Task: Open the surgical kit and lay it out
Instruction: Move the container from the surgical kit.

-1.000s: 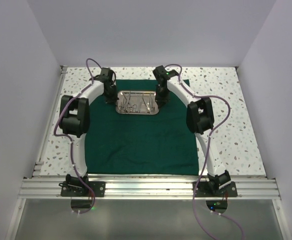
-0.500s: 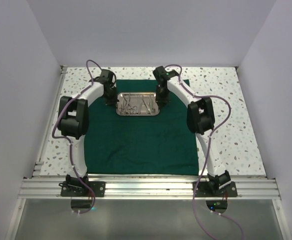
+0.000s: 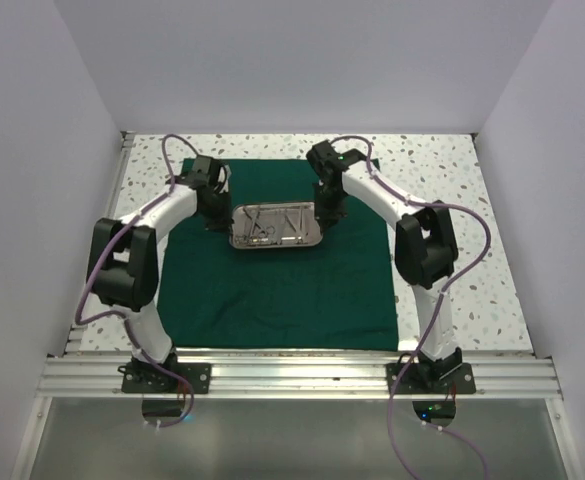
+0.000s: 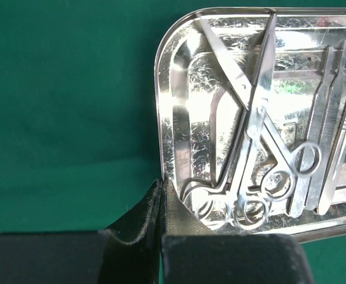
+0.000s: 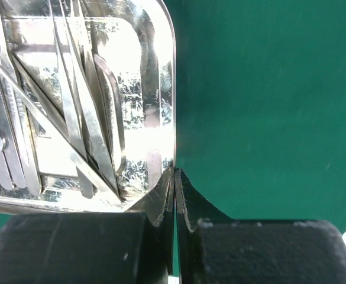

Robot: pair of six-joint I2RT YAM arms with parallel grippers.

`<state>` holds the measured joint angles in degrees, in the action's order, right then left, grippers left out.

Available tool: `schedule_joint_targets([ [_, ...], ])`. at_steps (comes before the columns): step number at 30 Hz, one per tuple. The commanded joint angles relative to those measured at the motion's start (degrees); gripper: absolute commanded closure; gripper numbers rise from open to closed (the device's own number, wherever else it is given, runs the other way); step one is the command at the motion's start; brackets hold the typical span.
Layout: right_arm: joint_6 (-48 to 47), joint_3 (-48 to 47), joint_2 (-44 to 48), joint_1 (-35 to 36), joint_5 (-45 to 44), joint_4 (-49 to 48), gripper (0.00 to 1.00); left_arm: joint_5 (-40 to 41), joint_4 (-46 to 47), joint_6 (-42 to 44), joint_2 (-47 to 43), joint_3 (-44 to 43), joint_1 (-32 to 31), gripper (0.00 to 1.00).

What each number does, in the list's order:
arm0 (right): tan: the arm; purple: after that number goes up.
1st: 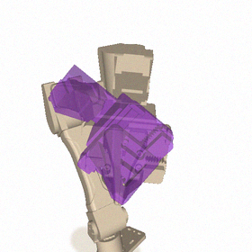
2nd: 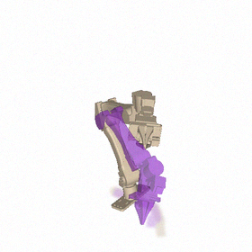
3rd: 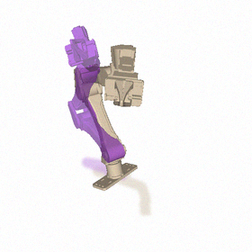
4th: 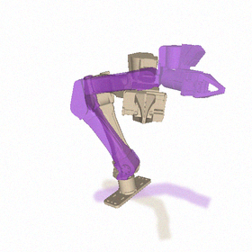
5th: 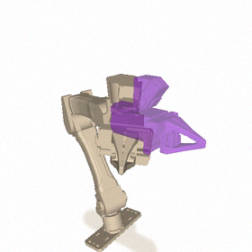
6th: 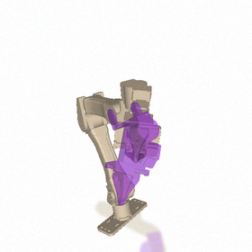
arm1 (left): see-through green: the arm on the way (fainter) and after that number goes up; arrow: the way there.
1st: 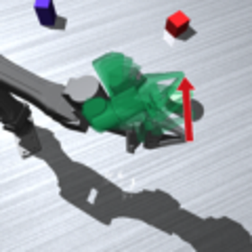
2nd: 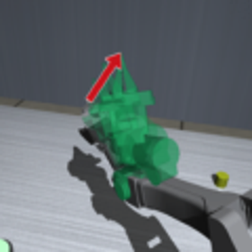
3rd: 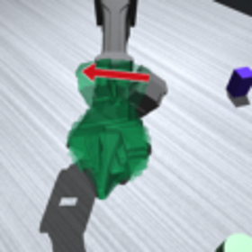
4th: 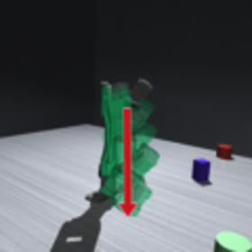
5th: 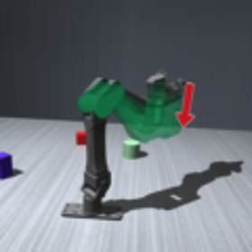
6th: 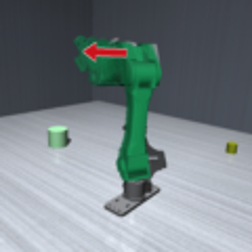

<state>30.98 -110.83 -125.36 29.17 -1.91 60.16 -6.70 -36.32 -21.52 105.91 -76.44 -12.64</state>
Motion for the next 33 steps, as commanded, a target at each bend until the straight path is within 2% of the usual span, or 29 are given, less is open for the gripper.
schedule_joint_targets([
  [1,-0.14,7.01,7.31,0.97,-2.22,-0.13,1.0,1.25,1.33,0.6,-7.28,5.33,0.08,1.0],
  [11,3.82,31.87,19.09,7.04,-1.78,-5.84,1.0,1.69,2.04,-2.38,-19.77,22.28,-3.17,1.0],
  [19,5.76,42.27,26.39,9.41,-0.55,-7.43,1.0,2.83,-0.24,-4.85,-29.96,30.04,-5.63,1.0],
  [20,5.84,42.97,26.66,9.5,-0.64,-7.17,0.88,2.74,-0.68,-5.2,-30.14,29.17,-5.9,1.0],
  [21,5.84,43.24,26.83,9.68,-0.9,-6.29,0.65,2.57,-1.47,-5.46,-30.23,28.72,-5.99,0.86],
  [22,5.84,43.32,27.53,9.77,-2.03,-5.76,0.3,2.66,-2.0,-5.73,-30.15,28.29,-5.99,0.77],
  [23,5.84,42.89,27.89,9.68,-2.83,-4.19,0.2,3.09,-3.14,-6.16,-30.06,27.5,-5.99,0.58],
  [24,5.58,42.45,28.32,9.77,-3.88,-3.39,0.14,3.27,-3.58,-6.34,-29.97,27.23,-5.99,0.49],
  [26,5.14,40.27,29.38,9.68,-5.46,-1.98,0.13,3.71,-4.72,-6.52,-30.32,26.35,-5.99,0.38],
  [27,5.14,39.38,29.64,9.68,-5.82,-0.5,0.13,4.32,-5.77,-6.61,-30.5,26.09,-5.99,0.29],
  [31,4.61,34.72,30.88,9.68,-6.35,0.75,0.2,5.99,-8.42,-5.91,-32.95,24.15,-5.99,0.27],
  [32,4.61,33.06,30.79,9.68,-5.83,0.57,0.24,6.52,-9.03,-5.47,-33.31,23.19,-5.99,0.27],
  [33,4.61,32.26,30.62,9.68,-5.65,0.05,0.33,8.0,-9.91,-5.12,-34.18,22.83,-5.99,0.27],
])
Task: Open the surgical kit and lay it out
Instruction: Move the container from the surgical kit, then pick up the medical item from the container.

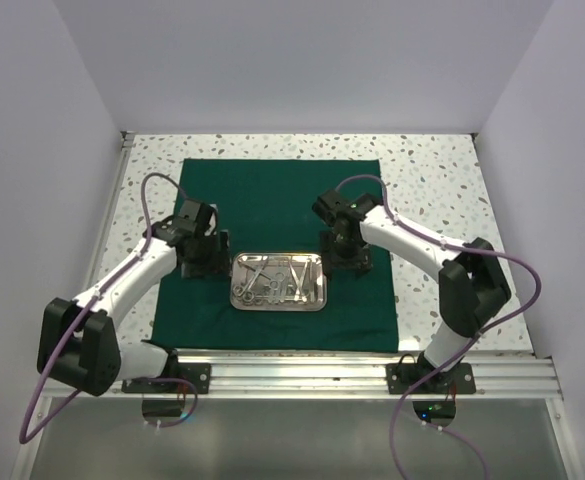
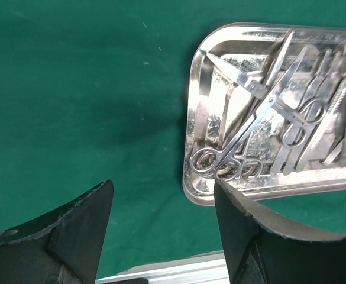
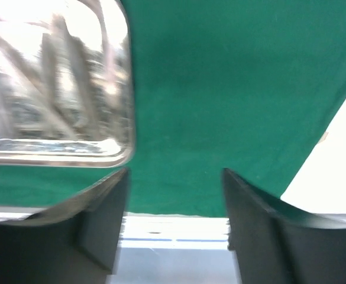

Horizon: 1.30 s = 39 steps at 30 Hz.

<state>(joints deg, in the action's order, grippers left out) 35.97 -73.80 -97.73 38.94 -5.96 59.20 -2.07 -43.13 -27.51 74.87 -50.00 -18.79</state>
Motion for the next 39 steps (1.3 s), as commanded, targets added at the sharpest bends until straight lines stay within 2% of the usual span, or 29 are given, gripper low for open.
schedule_joint_targets([
  [1,-0.28,-5.56,2.64,-0.09,-1.34,0.74,0.37,4.25,-3.53,1.57,-3.59,-3.96,0.15,0.27],
  [3,-0.37,-7.58,1.07,-0.09,-0.64,-0.31,0.47,6.89,-4.15,2.19,-4.81,-4.23,0.15,0.27],
  [6,-0.54,-9.43,-2.09,0.08,-0.2,-1.1,0.5,8.48,-4.15,3.07,-5.79,-3.27,0.15,0.28],
  [17,-1.69,-14.44,-10.37,2.19,1.74,-2.86,0.55,8.04,-2.3,3.07,-9.22,-0.28,0.15,0.28],
  [39,-0.63,-15.06,-20.92,4.74,1.47,-7.43,0.61,6.46,-1.87,3.95,-8.6,-0.1,0.07,0.29],
])
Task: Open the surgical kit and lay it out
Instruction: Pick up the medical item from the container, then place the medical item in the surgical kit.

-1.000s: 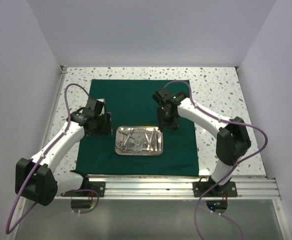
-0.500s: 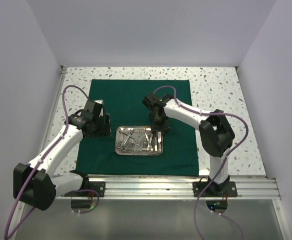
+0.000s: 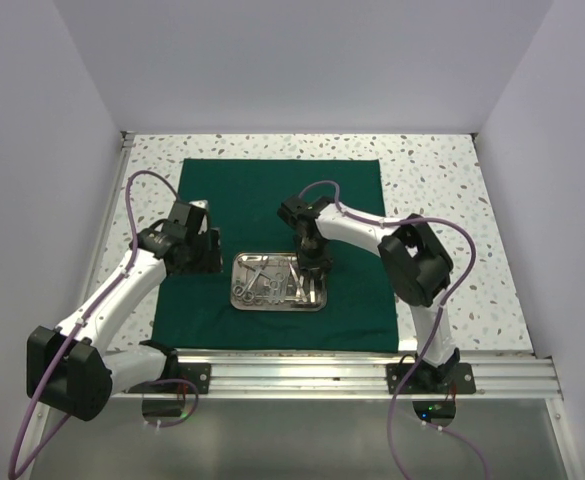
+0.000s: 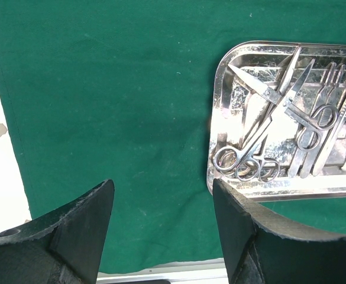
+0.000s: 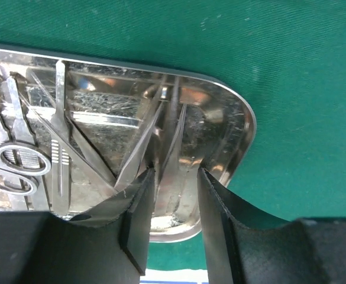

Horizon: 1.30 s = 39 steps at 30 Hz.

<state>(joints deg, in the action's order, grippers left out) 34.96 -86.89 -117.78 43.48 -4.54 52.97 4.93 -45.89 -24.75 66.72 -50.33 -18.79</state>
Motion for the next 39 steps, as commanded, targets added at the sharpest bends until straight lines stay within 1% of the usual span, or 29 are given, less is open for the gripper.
schedule_joint_targets([
  [1,0.28,-1.62,-1.4,0.2,-0.21,-1.38,0.62,-0.53,0.89,1.2,-0.36,0.23,0.15,0.29],
  [3,0.11,-1.26,-1.84,0.2,-1.17,-1.38,0.72,-0.62,0.89,1.2,-0.27,0.14,0.15,0.29],
  [6,-0.15,-0.91,-1.93,0.2,-2.05,-0.94,0.84,-0.62,0.89,1.29,-0.19,0.14,0.15,0.29],
  [7,-0.16,-0.91,-1.84,0.28,-2.58,0.11,0.93,-0.62,0.98,1.29,-0.19,0.14,0.15,0.29],
  [8,-0.42,-1.08,-1.58,0.2,-3.45,0.81,0.98,-0.62,0.89,1.29,-0.1,0.23,0.15,0.29],
  [9,-0.59,-1.52,-1.14,0.28,-3.98,1.51,1.0,-0.62,0.89,1.29,-0.1,0.05,0.15,0.29],
  [11,-1.03,-1.96,1.05,0.29,-6.26,4.15,1.0,-0.1,0.54,1.37,0.25,-0.38,0.15,0.3],
  [15,-1.65,-5.03,5.71,0.11,-10.05,8.11,1.0,0.17,0.19,1.46,1.13,-4.94,0.15,0.3],
  [17,-2.09,-7.05,6.94,-0.15,-11.72,10.48,1.0,-0.71,0.54,1.64,2.88,-6.62,0.07,0.31],
  [20,-3.23,-11.8,6.6,-1.38,-14.18,12.16,1.0,-3.25,1.24,2.16,6.84,-9.17,-0.54,0.34],
  [23,-4.81,-18.98,3.53,-3.84,-14.71,12.68,1.0,-4.4,2.12,2.43,10.53,-10.75,-3.0,0.4],
  [24,-5.25,-20.76,0.82,-4.72,-14.63,12.95,1.0,-4.49,2.29,2.34,11.41,-10.93,-3.79,0.43],
  [25,-6.04,-22.51,-0.51,-6.38,-14.62,13.3,1.0,-4.66,2.56,2.25,12.9,-11.11,-4.58,0.44],
  [28,-7.18,-30.25,-6.83,-10.15,-14.97,14.17,1.0,-4.67,3.7,1.38,14.84,-11.29,-7.75,0.45],
  [29,-7.45,-32.27,-8.33,-11.04,-15.06,14.27,1.0,-6.06,3.96,0.68,15.11,-11.02,-8.89,0.45],
  [30,-7.54,-36.2,-9.83,-12.71,-15.06,14.27,1.0,-6.33,4.66,0.24,15.19,-10.76,-9.07,0.45],
  [34,-8.59,-45.89,-19.74,-15.62,-14.88,14.0,1.0,-6.42,5.46,-2.84,15.28,-9.97,-9.34,0.45],
  [35,-8.59,-49.74,-21.6,-16.15,-14.98,14.26,1.0,-6.42,5.46,-3.8,15.28,-10.05,-9.43,0.45],
  [38,-8.42,-54.42,-25.91,-17.73,-14.89,13.3,1.0,-6.51,4.85,-4.95,15.11,-10.75,-9.6,0.45],
  [39,-8.42,-54.61,-26.45,-18.52,-14.45,11.47,1.0,-6.25,4.23,-5.13,15.02,-11.02,-9.69,0.45],
])
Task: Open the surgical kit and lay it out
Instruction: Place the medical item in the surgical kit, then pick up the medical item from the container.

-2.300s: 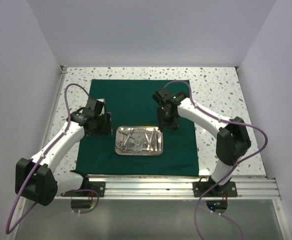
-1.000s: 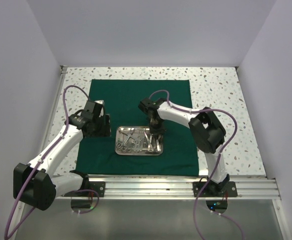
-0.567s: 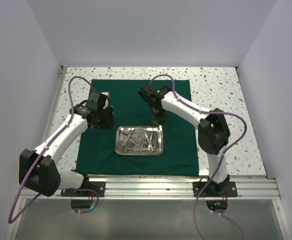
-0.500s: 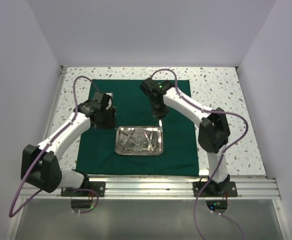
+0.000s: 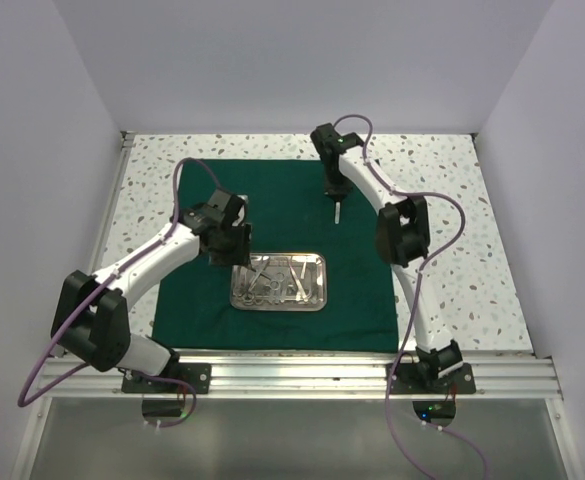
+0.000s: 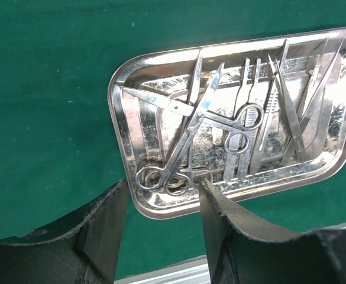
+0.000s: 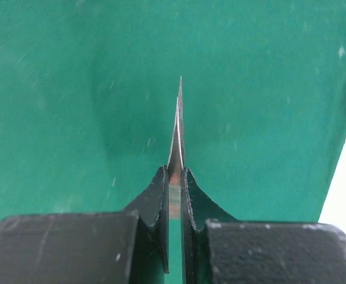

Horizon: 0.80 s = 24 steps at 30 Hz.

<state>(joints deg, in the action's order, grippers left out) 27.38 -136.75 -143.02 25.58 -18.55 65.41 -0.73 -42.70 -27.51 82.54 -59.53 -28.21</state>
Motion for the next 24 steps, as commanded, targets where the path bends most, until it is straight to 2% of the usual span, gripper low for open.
schedule_joint_targets([
  [1,-0.57,-4.76,-1.56,-0.88,-0.18,-1.94,1.0,-0.33,0.52,-2.46,-0.8,-2.08,-0.27,0.45],
  [3,-0.39,-4.49,-2.08,-2.02,1.39,-3.96,1.0,0.12,-0.36,-2.9,-0.89,-2.61,-0.36,0.46],
  [4,-0.39,-4.32,-2.09,-2.29,1.84,-5.71,0.92,-0.06,-0.37,-2.99,-1.07,-2.61,-0.36,0.46],
  [5,-0.57,-3.97,-1.91,-2.38,2.19,-6.51,0.82,-0.23,-0.28,-3.25,-1.07,-2.44,-0.53,0.46],
  [6,-0.83,-3.79,-1.65,-2.55,2.63,-7.13,0.52,-0.23,-0.19,-3.43,-1.07,-2.26,-0.71,0.46],
  [7,-1.09,-3.53,-1.39,-2.56,2.64,-7.83,0.38,-0.32,-0.02,-3.52,-0.89,-2.09,-1.23,0.47],
  [9,-1.1,-2.04,0.36,-2.47,2.72,-8.28,0.25,0.03,0.94,-3.87,-0.72,-1.38,-1.85,0.48],
  [12,-0.92,3.49,5.71,-2.47,2.46,-9.59,0.24,0.56,2.61,-4.31,0.69,-1.03,-3.96,0.53],
  [16,-0.22,13.85,15.28,-2.47,2.72,-12.49,0.24,5.3,4.37,-4.57,5.07,-1.29,-8.26,0.56],
  [24,0.22,33.02,32.35,-2.47,5.1,-13.38,0.24,8.82,8.68,-2.55,11.49,-1.12,-9.41,0.59],
])
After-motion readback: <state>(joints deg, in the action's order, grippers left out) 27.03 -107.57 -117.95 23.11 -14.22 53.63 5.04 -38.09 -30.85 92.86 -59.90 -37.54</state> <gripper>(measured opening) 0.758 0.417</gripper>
